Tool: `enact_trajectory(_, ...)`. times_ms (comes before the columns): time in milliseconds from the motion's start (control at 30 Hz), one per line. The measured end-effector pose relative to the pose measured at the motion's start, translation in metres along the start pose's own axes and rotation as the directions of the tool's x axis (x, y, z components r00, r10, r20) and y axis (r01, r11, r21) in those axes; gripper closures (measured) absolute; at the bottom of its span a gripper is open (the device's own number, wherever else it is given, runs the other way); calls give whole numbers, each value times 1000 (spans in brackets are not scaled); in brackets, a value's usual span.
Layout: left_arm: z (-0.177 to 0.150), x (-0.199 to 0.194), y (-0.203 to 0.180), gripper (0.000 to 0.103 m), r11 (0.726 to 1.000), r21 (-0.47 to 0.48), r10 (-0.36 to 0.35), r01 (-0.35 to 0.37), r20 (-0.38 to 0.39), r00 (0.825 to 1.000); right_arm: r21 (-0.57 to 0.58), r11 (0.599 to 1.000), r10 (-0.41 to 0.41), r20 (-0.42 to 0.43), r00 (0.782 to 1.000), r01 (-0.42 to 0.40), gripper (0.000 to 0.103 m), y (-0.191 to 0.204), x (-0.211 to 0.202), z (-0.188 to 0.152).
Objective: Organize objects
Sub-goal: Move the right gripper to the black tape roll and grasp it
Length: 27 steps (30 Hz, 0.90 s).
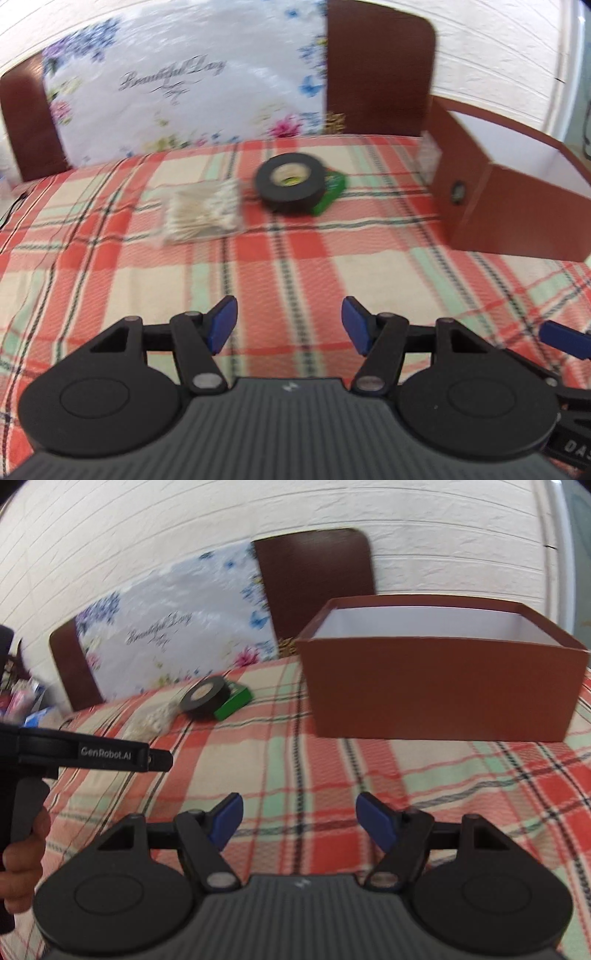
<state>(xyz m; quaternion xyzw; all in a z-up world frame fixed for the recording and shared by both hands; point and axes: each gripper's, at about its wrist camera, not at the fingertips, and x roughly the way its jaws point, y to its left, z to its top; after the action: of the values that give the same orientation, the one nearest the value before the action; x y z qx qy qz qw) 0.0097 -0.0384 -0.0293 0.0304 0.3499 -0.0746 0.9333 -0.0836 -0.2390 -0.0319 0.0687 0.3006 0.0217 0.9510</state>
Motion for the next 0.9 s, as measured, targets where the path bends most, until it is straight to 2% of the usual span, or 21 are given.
enact_trajectory(167, -11, 19, 46, 39, 995, -79, 65, -68, -32, 997, -94, 995, 20, -57, 998, -25, 34, 32, 19, -7)
enact_trajectory(233, -15, 23, 65, 31, 991, -104, 87, -88, -14, 996, -128, 991, 24, -74, 997, -33, 34, 42, 26, -9)
enact_trajectory(267, -15, 24, 73, 30, 988, -114, 106, -105, 1, 994, -143, 989, 24, -82, 996, -35, 34, 47, 31, -10)
enact_trajectory(333, -18, 26, 92, 30, 975, -151, 169, -161, 42, 985, -165, 986, 25, -86, 996, -39, 34, 57, 39, -7)
enact_trajectory(367, -22, 30, 104, 29, 963, -177, 218, -204, 64, 974, -179, 983, 26, -82, 996, -40, 34, 61, 44, -4)
enact_trajectory(400, -26, 33, 116, 24, 951, -217, 241, -219, 82, 967, -195, 980, 27, -72, 997, -41, 34, 66, 49, -1)
enact_trajectory(433, -29, 30, 131, 24, 939, -300, 207, -165, 115, 971, -213, 976, 27, -57, 998, -39, 34, 71, 55, 3)
enact_trajectory(467, -31, 26, 137, 24, 931, -338, 195, -138, 141, 971, -232, 972, 22, -41, 999, -31, 35, 74, 62, 7)
enact_trajectory(500, -31, 25, 139, 24, 925, -353, 204, -142, 145, 968, -249, 968, 10, -22, 1000, -15, 36, 77, 69, 12)
enact_trajectory(633, -29, 27, 125, 24, 939, -296, 226, -174, 151, 962, -291, 956, -25, 72, 997, 45, 36, 86, 99, 43)
enact_trajectory(733, -30, 29, 125, 23, 941, -295, 220, -168, 153, 963, -383, 921, -22, 120, 992, 67, 34, 99, 127, 64)
enact_trajectory(900, -31, 31, 126, 24, 941, -295, 221, -168, 156, 963, -491, 869, -19, 96, 995, 64, 25, 118, 179, 81)
